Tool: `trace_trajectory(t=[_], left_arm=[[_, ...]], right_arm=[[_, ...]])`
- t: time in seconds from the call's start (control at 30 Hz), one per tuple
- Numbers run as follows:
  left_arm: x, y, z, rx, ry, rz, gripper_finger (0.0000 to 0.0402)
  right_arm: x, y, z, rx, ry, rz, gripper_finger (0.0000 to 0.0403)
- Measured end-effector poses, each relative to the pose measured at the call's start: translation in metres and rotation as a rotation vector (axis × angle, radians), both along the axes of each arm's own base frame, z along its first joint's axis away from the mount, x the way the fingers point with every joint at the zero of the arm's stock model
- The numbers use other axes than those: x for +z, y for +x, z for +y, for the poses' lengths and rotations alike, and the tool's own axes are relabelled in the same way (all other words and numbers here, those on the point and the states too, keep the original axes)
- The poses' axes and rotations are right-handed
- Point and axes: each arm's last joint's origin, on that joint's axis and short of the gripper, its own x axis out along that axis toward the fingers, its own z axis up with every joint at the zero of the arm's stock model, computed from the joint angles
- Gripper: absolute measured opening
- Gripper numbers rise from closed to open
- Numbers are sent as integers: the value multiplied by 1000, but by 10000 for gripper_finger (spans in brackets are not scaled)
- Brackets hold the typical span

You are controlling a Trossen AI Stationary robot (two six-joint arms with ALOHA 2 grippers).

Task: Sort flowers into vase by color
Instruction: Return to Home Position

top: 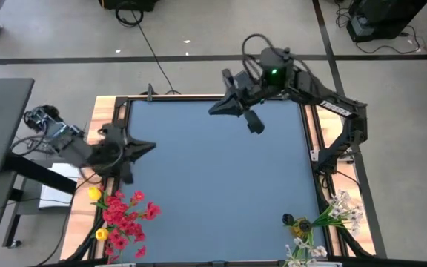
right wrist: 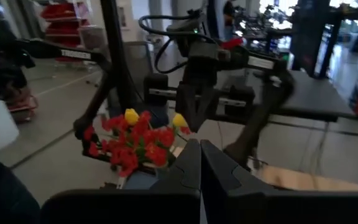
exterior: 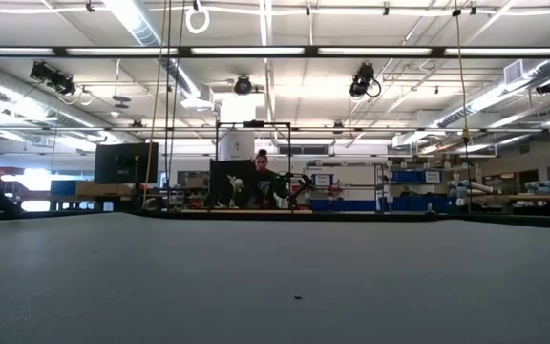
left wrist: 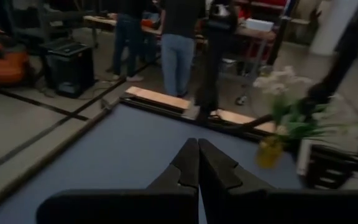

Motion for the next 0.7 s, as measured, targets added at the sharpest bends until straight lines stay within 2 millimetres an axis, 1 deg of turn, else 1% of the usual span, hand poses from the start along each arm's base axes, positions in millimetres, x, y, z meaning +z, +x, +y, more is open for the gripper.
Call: trace_trajectory(t=[0.07,0.13,0.2,0.3,0.37,0.5,0.6,0.7], left_arm=[[1,5,10,25,31,11,5],[3,3,18,23,53,13,5],[3,-5,25,17,65,29,4],[-2,-17,32,14,58,34,4],[-10,-22,34,13,53,16,4],[-31,-25,36,-5,33,-61,4],[-49,-24,36,-42,18,-117,4],[-67,-20,38,-71,9,-146,4]], right_arm=[[3,-11,-4,-13,0,20,5],[4,-22,-6,6,3,43,4],[0,-30,-6,9,9,62,4],[-10,-41,-4,-25,13,80,4],[-18,-49,-1,-66,20,61,4],[-37,-71,4,-153,71,-43,4],[-59,-91,8,-249,114,-101,4],[-83,-111,10,-356,108,-119,6]])
